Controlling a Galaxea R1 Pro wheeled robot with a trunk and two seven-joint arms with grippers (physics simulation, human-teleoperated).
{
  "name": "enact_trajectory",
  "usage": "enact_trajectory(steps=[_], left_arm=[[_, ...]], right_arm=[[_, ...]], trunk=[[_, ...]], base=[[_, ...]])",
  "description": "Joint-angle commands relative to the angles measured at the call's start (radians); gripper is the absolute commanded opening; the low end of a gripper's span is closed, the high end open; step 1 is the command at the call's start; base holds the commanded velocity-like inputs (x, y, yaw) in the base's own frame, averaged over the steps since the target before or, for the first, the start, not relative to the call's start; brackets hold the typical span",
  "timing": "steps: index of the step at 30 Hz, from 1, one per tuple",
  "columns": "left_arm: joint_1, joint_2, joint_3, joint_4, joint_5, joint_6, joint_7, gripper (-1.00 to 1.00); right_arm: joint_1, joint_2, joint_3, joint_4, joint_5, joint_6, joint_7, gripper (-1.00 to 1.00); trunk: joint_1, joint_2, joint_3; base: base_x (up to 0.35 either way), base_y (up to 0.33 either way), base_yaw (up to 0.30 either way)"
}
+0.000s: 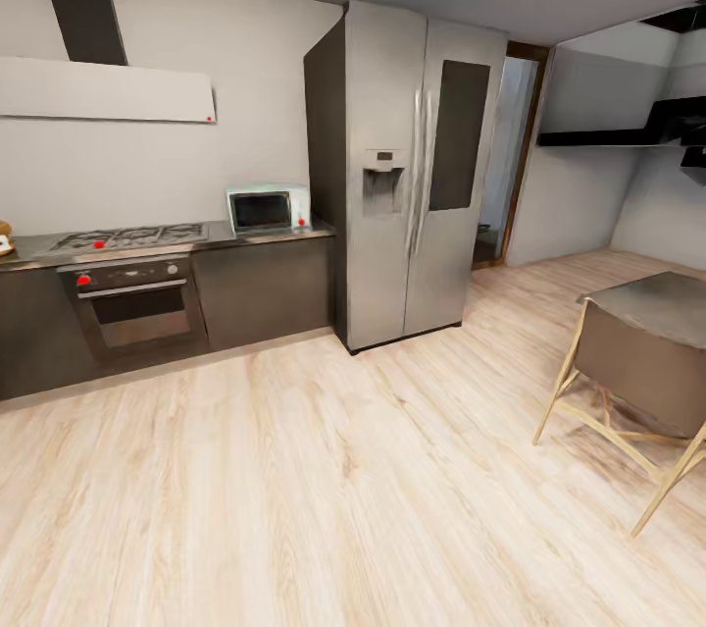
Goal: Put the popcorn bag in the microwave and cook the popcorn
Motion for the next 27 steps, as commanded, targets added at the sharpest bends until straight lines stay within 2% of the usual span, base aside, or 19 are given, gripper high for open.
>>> enact_trajectory(steps=[1, 9, 12, 18, 27], left_arm=[[0.0, 0.0, 0.0, 0.0, 0.0, 0.0, 0.0, 1.0], [-0.032, -0.001, -0.002, -0.029, -0.008, -0.008, 0.0, 1.0], [-0.032, 0.006, -0.002, -0.03, -0.008, -0.008, 0.0, 1.0], [-0.032, 0.009, -0.002, -0.031, -0.008, -0.008, 0.0, 1.0], [-0.032, 0.009, -0.001, -0.031, -0.008, -0.008, 0.001, 1.0]], right_arm=[[0.0, 0.0, 0.0, 0.0, 0.0, 0.0, 0.0, 1.0], [-0.015, -0.044, -0.003, -0.046, -0.005, -0.045, -0.004, 1.0], [-0.015, -0.044, -0.005, -0.055, -0.005, -0.062, -0.007, 1.0], [-0.015, -0.044, -0.007, -0.055, -0.005, -0.095, -0.008, 1.0], [-0.015, -0.043, -0.008, -0.057, -0.005, -0.162, -0.008, 1.0]], trunk=[[0.0, 0.0, 0.0], [0.0, 0.0, 0.0], [0.0, 0.0, 0.0], [0.0, 0.0, 0.0], [0.0, 0.0, 0.0]], base=[[0.0, 0.0, 0.0], [0.0, 0.0, 0.001], [0.047, 0.0, 0.035], [0.293, 0.0, 0.11], [0.342, 0.0, 0.243]])
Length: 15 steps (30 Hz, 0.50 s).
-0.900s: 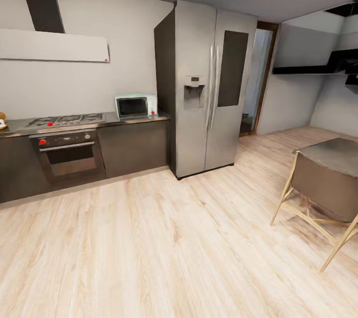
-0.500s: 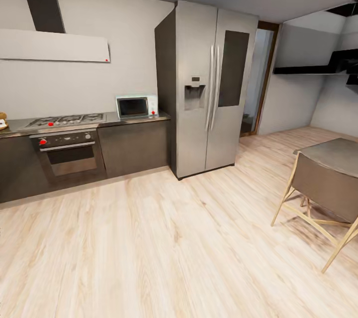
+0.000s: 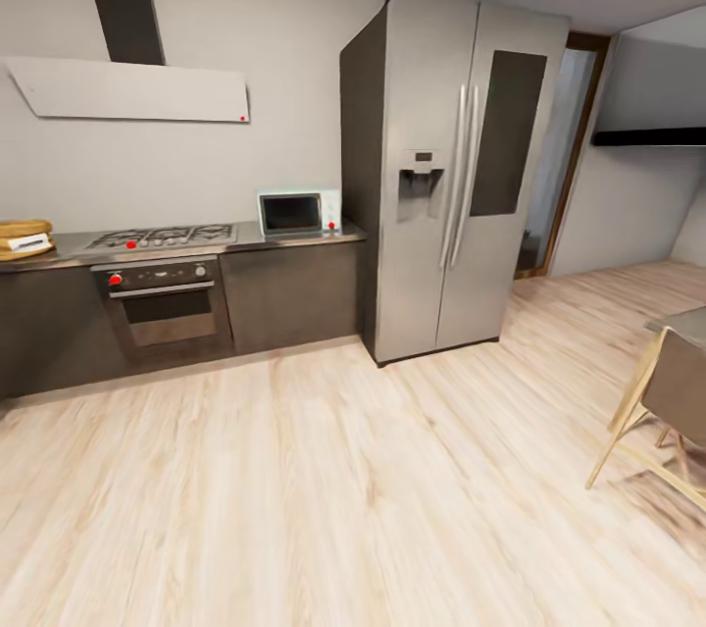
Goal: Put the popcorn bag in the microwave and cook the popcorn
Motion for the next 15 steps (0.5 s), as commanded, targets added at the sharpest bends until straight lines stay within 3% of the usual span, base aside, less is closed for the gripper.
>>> enact_trajectory(steps=[1, 15], left_arm=[[-0.001, 0.0, 0.0, 0.0, -0.001, -0.001, 0.0, 1.0], [-0.001, 0.0, 0.001, 0.0, 0.0, -0.001, 0.002, 1.0]], right_arm=[[0.0, 0.0, -0.001, 0.001, 0.0, -0.004, 0.0, 1.0], [0.0, 0.005, 0.0, 0.001, 0.0, -0.003, 0.0, 1.0]], trunk=[[0.001, 0.0, -0.001], [0.001, 0.0, -0.001]], base=[[0.343, 0.0, 0.256], [0.342, 0.0, 0.251]])
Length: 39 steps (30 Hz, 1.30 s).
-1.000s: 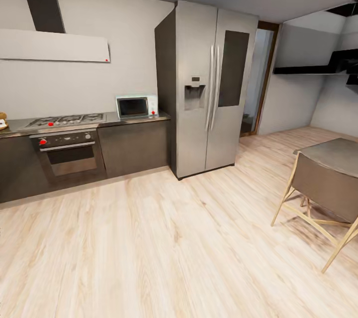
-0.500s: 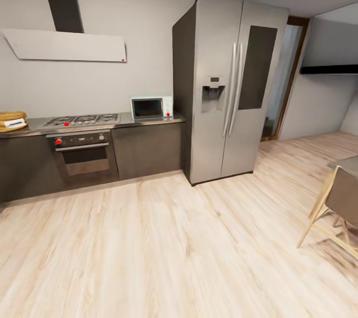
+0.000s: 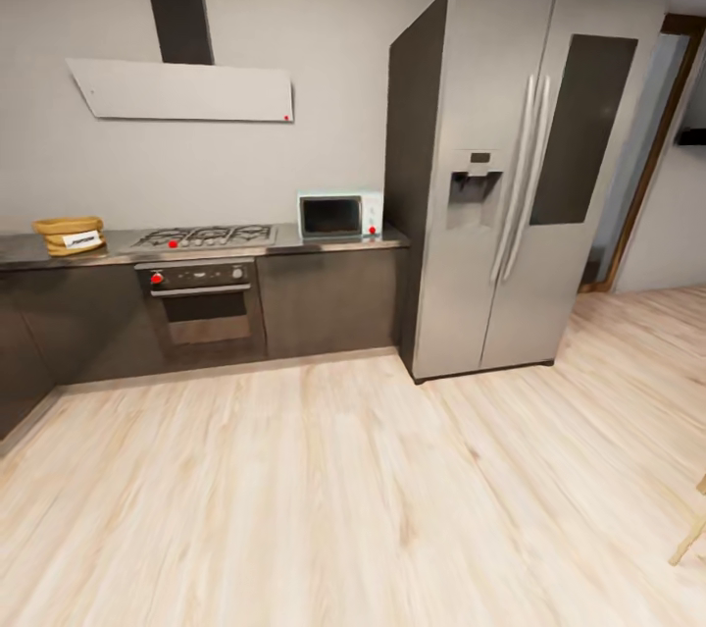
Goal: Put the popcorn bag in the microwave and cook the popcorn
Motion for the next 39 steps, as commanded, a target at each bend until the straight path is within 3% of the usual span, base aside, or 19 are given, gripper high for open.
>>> enact_trajectory(steps=[1, 8, 31, 39], left_arm=[[-0.001, 0.0, 0.0, 0.0, -0.001, -0.001, 0.0, 1.0], [-0.001, 0.0, 0.0, 0.0, -0.001, -0.001, 0.0, 1.0], [-0.001, 0.008, 0.0, 0.0, -0.001, -0.001, 0.0, 1.0], [-0.001, 0.008, 0.0, 0.0, 0.0, -0.001, 0.0, 1.0]], right_arm=[[0.0, 0.001, -0.001, 0.001, 0.0, -0.004, 0.002, 1.0], [0.0, 0.015, -0.001, 0.001, 0.0, -0.003, 0.0, 1.0], [0.0, 0.015, 0.001, 0.001, 0.001, -0.004, -0.001, 1.0], [0.0, 0.015, 0.002, 0.001, 0.001, -0.004, 0.0, 1.0]], trunk=[[0.001, 0.0, -0.001], [0.001, 0.0, -0.001], [0.001, 0.0, -0.001], [0.001, 0.0, -0.001]], base=[[0.343, 0.0, 0.081], [0.343, 0.0, 0.019], [0.343, 0.0, 0.276], [0.343, 0.0, 0.032]])
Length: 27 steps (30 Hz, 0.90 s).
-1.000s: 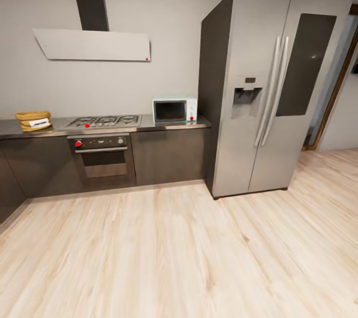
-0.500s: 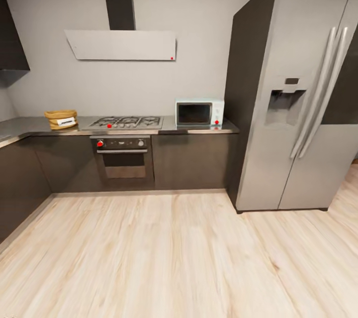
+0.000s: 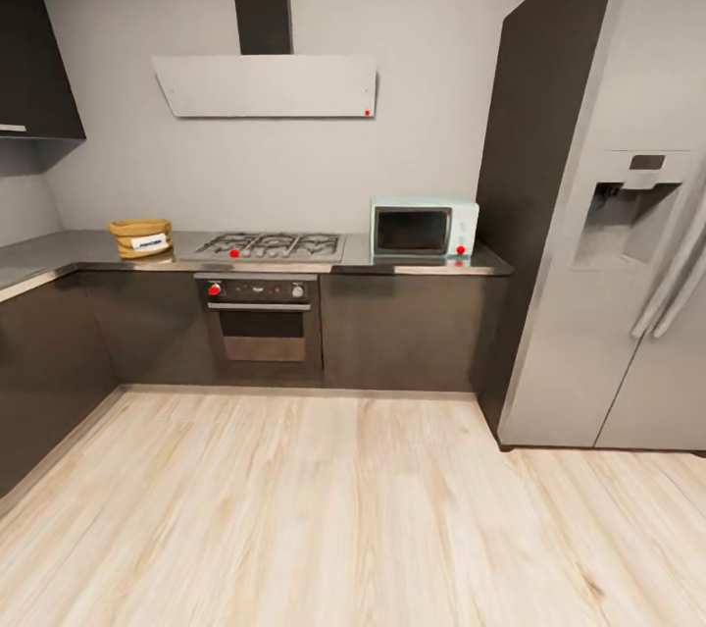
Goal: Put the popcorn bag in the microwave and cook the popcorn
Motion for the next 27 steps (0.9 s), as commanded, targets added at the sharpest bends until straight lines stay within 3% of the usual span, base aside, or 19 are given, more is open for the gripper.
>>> enact_trajectory(steps=[1, 9, 27], left_arm=[[0.0, 0.0, 0.0, 0.0, -0.001, -0.001, 0.0, 1.0], [0.0, 0.0, 0.0, 0.0, -0.001, -0.001, 0.0, 1.0], [0.0, 0.0, 0.0, 0.0, -0.001, -0.001, 0.0, 1.0]], right_arm=[[-0.001, 0.0, -0.001, 0.001, -0.001, -0.004, 0.0, 1.0], [-0.001, 0.0, -0.001, 0.001, -0.001, -0.005, 0.0, 1.0], [-0.001, 0.0, 0.0, 0.001, -0.001, -0.005, -0.002, 1.0]], trunk=[[0.001, 0.0, -0.001], [0.001, 0.0, -0.001], [0.001, 0.0, -0.001]], base=[[0.343, 0.0, -0.152], [0.343, 0.0, -0.196], [0.342, 0.0, -0.005]])
